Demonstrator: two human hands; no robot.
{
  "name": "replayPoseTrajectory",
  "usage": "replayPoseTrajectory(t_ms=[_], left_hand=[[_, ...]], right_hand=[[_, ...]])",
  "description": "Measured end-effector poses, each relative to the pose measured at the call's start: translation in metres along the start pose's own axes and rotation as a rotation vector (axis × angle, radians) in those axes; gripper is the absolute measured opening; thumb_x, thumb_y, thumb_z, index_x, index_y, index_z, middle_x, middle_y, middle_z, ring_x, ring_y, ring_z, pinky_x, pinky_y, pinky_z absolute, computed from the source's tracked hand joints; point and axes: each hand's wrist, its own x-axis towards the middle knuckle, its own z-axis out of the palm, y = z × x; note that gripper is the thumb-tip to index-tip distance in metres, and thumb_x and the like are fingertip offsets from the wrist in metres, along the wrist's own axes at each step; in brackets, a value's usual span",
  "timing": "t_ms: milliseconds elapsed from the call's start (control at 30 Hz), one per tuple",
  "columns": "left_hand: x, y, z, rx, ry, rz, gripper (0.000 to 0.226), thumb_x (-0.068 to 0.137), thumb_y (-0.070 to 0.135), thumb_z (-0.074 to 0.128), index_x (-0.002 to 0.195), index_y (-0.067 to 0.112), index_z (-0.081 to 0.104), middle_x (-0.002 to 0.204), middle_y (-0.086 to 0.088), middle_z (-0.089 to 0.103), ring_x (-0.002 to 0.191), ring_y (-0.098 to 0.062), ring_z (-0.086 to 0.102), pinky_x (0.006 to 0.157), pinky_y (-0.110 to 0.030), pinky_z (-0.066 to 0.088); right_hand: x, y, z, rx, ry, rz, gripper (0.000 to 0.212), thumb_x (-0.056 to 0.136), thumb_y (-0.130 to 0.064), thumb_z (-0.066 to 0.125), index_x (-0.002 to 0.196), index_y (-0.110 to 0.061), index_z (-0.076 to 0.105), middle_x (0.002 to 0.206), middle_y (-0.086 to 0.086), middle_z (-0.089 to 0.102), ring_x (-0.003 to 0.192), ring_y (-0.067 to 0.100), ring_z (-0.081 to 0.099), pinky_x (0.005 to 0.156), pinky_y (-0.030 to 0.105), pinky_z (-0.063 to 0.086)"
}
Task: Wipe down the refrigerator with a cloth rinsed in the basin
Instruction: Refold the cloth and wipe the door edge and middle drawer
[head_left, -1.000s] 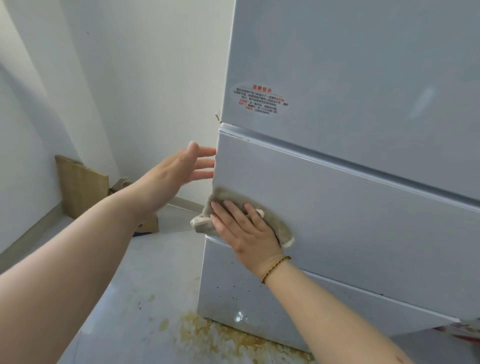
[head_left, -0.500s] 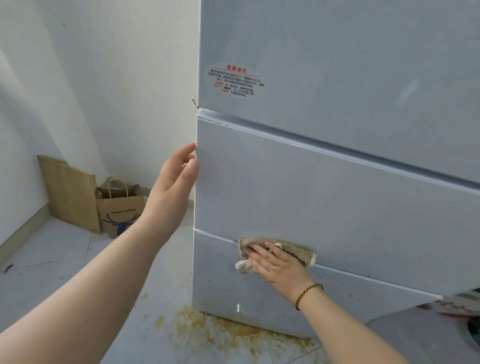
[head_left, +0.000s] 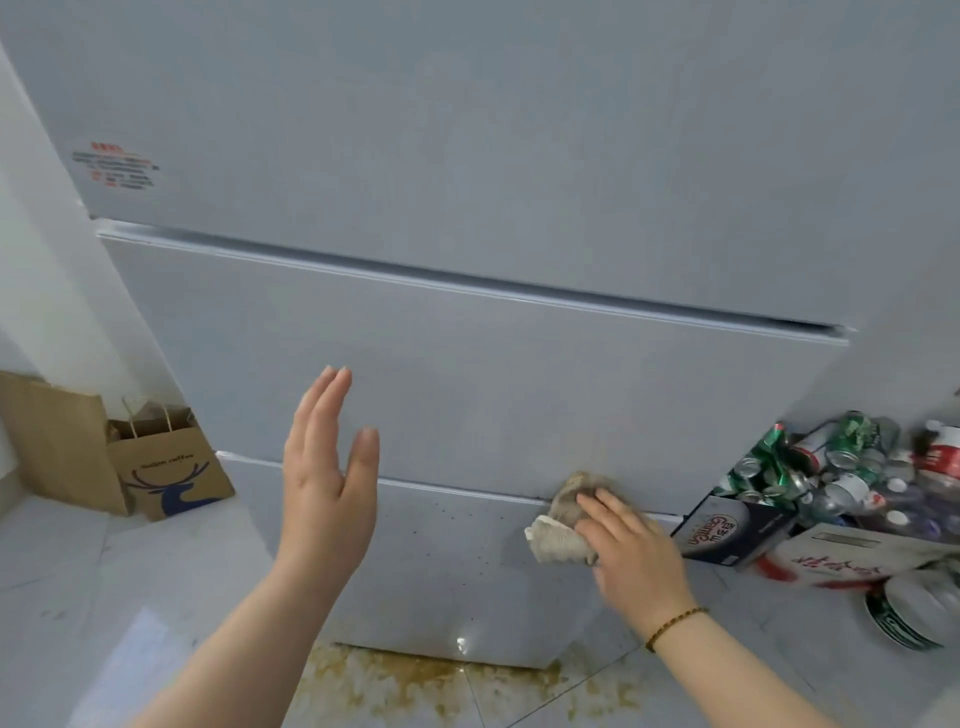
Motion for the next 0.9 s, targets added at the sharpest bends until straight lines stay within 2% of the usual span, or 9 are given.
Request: replayPoseTrajectory(t_ms=[100, 167, 233, 333, 467, 600, 767, 833, 900], left_hand=[[-0.027, 0.026, 0.051, 0.115, -0.054, 0.114, 0.040, 0.088, 0.035, 0.040, 0.127, 0.033, 0.029, 0.136, 0.014, 0.025, 0.131, 0.000, 0.020, 0.110, -0.030, 0.016], [-0.037, 0.036, 0.078, 0.216, -0.072, 0.202, 0.049, 0.085, 0.039, 0.034, 0.131, 0.026, 0.037, 0.136, 0.008, 0.028, 0.131, -0.004, 0.020, 0.111, -0.027, 0.014], [-0.045, 0.044, 0.102, 0.341, -0.098, 0.321, 0.049, 0.086, 0.032, 0.035, 0.132, 0.017, 0.039, 0.135, 0.000, 0.036, 0.129, -0.016, 0.023, 0.111, -0.019, 0.007], [-0.055, 0.055, 0.130, 0.459, -0.144, 0.410, 0.047, 0.085, 0.027, 0.038, 0.131, 0.015, 0.036, 0.137, -0.005, 0.041, 0.130, -0.018, 0.023, 0.112, -0.018, 0.002], [-0.057, 0.061, 0.154, 0.623, -0.179, 0.473, 0.051, 0.087, 0.034, 0.036, 0.133, 0.013, 0.034, 0.138, -0.005, 0.031, 0.130, -0.024, 0.023, 0.112, -0.020, -0.002], [-0.057, 0.066, 0.177, 0.730, -0.252, 0.483, 0.056, 0.095, 0.049, 0.014, 0.134, 0.015, 0.032, 0.140, -0.008, 0.027, 0.135, -0.021, 0.014, 0.113, -0.022, -0.003], [-0.053, 0.068, 0.198, 0.774, -0.243, 0.534, 0.050, 0.094, 0.050, 0.012, 0.137, 0.025, 0.021, 0.141, -0.010, 0.026, 0.141, -0.002, -0.008, 0.114, -0.026, -0.002], [-0.051, 0.069, 0.202, 0.781, -0.225, 0.554, 0.050, 0.094, 0.050, 0.013, 0.137, 0.025, 0.021, 0.141, -0.010, 0.026, 0.141, -0.003, -0.007, 0.114, -0.026, -0.002], [-0.048, 0.071, 0.206, 0.773, -0.212, 0.559, 0.053, 0.094, 0.050, 0.013, 0.136, 0.020, 0.026, 0.140, -0.012, 0.027, 0.142, -0.010, 0.000, 0.115, -0.026, -0.002]], right_hand=[[-0.031, 0.030, -0.025, 0.597, -0.079, 0.527, 0.030, 0.079, -0.005, 0.058, 0.104, -0.022, 0.059, 0.107, -0.002, 0.064, 0.093, 0.020, 0.060, 0.071, 0.027, 0.047], [-0.046, 0.053, -0.023, 1.118, -0.080, 0.829, 0.019, 0.085, 0.002, 0.045, 0.087, -0.015, 0.055, 0.087, 0.010, 0.060, 0.074, 0.020, 0.053, 0.061, 0.028, 0.041], [-0.060, 0.076, -0.017, 1.405, 0.015, 1.084, 0.020, 0.084, 0.006, 0.042, 0.076, -0.008, 0.053, 0.083, 0.016, 0.055, 0.068, 0.023, 0.048, 0.059, 0.028, 0.038], [-0.070, 0.105, -0.014, 1.579, 0.073, 1.268, 0.019, 0.085, 0.006, 0.041, 0.095, -0.005, 0.052, 0.082, 0.013, 0.054, 0.071, 0.025, 0.050, 0.062, 0.029, 0.041], [-0.058, 0.133, -0.019, 1.641, 0.185, 1.165, 0.021, 0.088, 0.003, 0.042, 0.099, -0.012, 0.048, 0.079, 0.005, 0.051, 0.073, 0.020, 0.050, 0.067, 0.030, 0.042], [-0.021, 0.141, -0.021, 1.617, 0.096, 0.938, 0.024, 0.087, 0.002, 0.042, 0.102, -0.015, 0.049, 0.083, 0.001, 0.053, 0.086, 0.020, 0.052, 0.075, 0.028, 0.043], [-0.009, 0.136, -0.023, 1.551, 0.075, 0.841, 0.022, 0.085, 0.001, 0.043, 0.097, -0.016, 0.051, 0.078, -0.003, 0.052, 0.078, 0.015, 0.049, 0.063, 0.021, 0.040], [-0.009, 0.139, -0.032, 1.558, 0.119, 0.783, 0.023, 0.085, 0.000, 0.045, 0.091, -0.021, 0.053, 0.072, -0.009, 0.051, 0.073, 0.012, 0.050, 0.065, 0.022, 0.040], [-0.004, 0.143, -0.049, 1.552, 0.198, 0.690, 0.031, 0.082, 0.000, 0.046, 0.075, -0.029, 0.047, 0.057, -0.015, 0.050, 0.058, 0.003, 0.045, 0.057, 0.019, 0.036]])
